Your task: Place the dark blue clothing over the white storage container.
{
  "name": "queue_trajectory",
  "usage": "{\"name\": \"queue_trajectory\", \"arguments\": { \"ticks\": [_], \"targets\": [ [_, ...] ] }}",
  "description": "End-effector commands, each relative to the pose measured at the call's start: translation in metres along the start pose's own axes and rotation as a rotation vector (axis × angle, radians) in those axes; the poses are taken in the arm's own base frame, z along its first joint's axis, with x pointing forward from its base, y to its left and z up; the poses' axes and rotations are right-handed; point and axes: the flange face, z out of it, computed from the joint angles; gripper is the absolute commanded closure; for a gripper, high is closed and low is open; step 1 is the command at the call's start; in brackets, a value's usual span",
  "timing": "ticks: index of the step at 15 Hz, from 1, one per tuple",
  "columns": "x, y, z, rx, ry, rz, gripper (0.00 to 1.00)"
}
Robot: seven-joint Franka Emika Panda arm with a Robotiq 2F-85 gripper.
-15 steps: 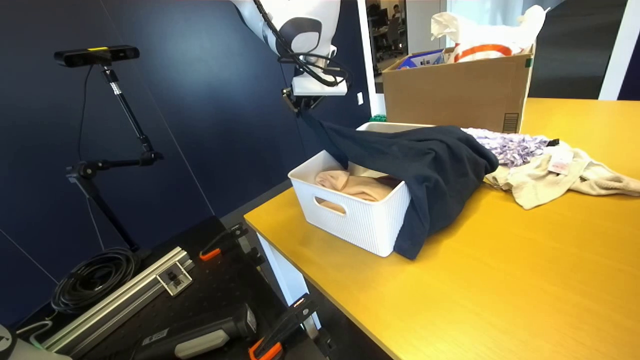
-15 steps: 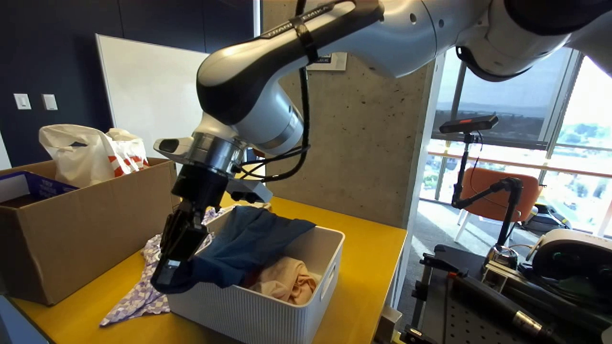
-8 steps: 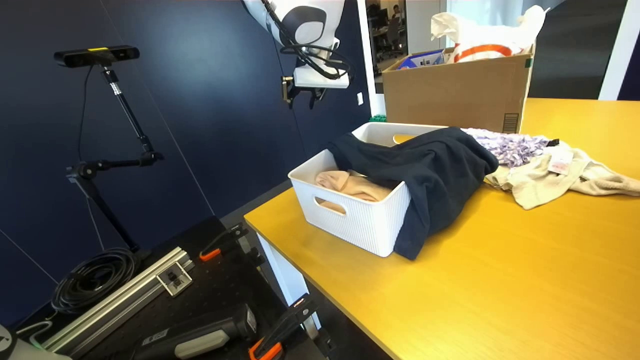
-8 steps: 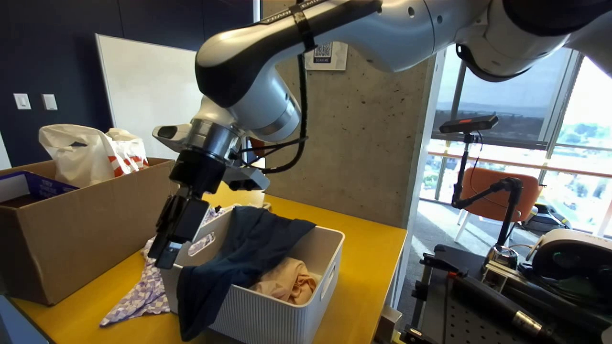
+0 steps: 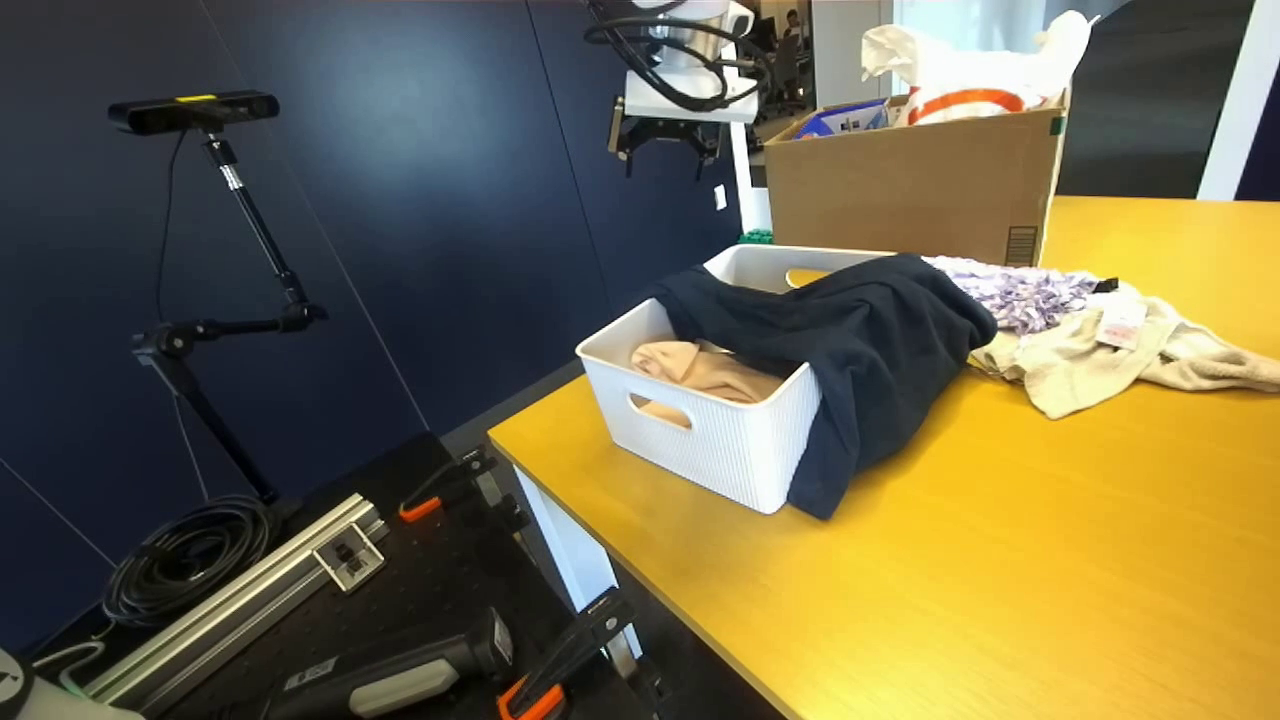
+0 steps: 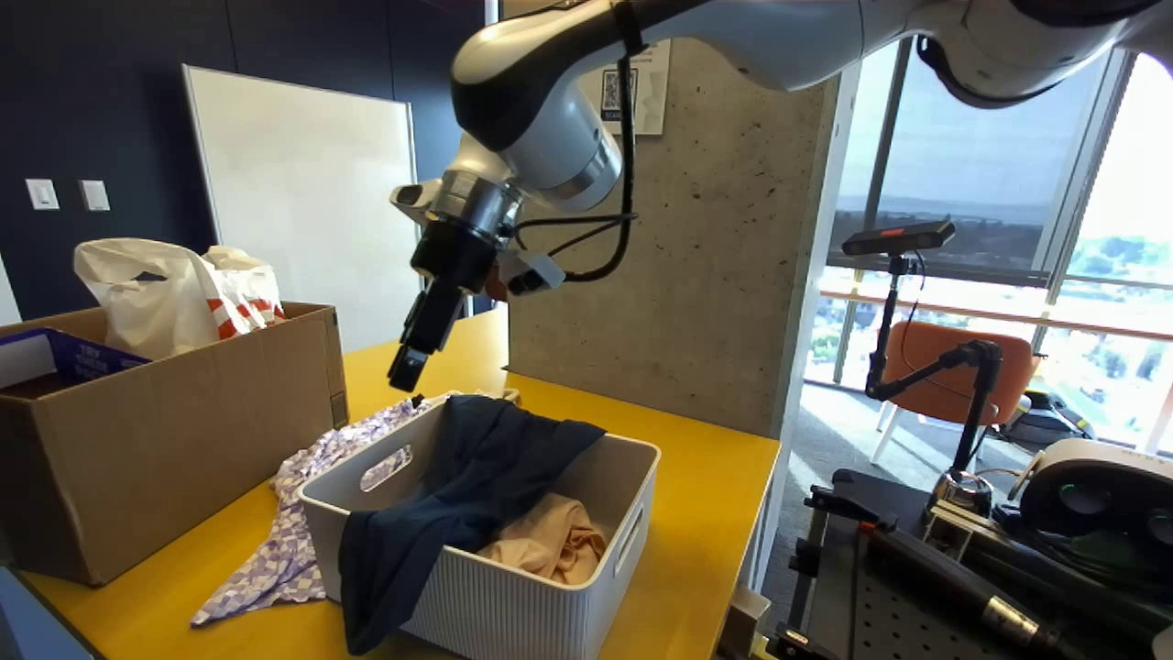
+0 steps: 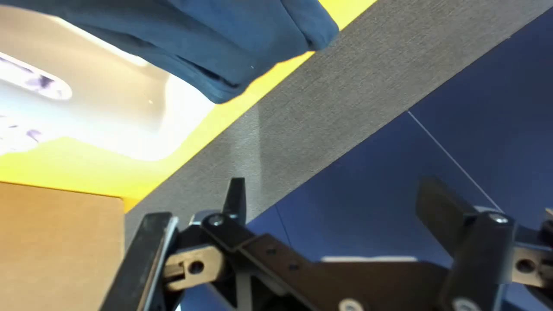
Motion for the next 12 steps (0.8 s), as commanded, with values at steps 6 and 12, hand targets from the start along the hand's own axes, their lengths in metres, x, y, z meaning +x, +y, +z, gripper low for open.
{"name": "queue_trajectory", "arguments": {
  "ticks": [6,12],
  "targets": [
    [-0.118,0.049,-0.082,-0.189,-0.114,0.181,0.0],
    [-0.168,0.057,-0.06,-0.189,-0.139,0.242,0.0]
  ]
}}
